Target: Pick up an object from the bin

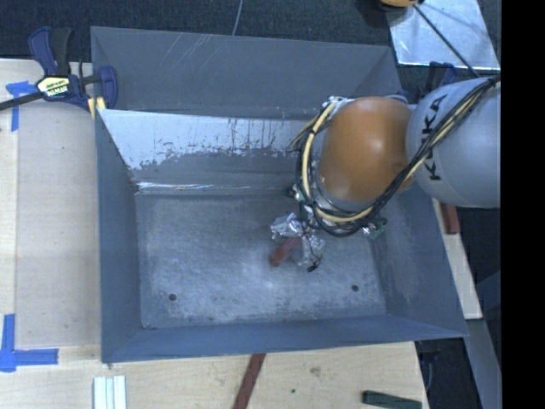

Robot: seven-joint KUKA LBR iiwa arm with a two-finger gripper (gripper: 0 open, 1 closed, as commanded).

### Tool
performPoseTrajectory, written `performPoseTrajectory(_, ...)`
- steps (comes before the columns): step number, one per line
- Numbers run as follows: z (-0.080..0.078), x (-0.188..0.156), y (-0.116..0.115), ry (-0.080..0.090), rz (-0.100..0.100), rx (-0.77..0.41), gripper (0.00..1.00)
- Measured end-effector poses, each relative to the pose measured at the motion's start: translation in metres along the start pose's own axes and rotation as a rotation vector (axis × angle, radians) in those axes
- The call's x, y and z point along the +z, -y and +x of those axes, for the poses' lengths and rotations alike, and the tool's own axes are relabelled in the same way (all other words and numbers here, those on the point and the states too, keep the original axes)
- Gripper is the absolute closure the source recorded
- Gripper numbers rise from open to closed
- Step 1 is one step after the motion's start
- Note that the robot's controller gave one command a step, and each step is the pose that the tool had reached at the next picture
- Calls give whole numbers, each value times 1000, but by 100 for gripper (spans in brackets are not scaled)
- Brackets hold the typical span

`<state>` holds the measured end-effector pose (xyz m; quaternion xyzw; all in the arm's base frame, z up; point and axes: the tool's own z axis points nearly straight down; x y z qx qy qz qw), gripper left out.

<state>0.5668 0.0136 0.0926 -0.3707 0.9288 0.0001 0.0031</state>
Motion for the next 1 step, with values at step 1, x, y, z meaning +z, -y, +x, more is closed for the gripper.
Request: performPoseTrajectory(1,13,-171,-5,1,3,-19,100)
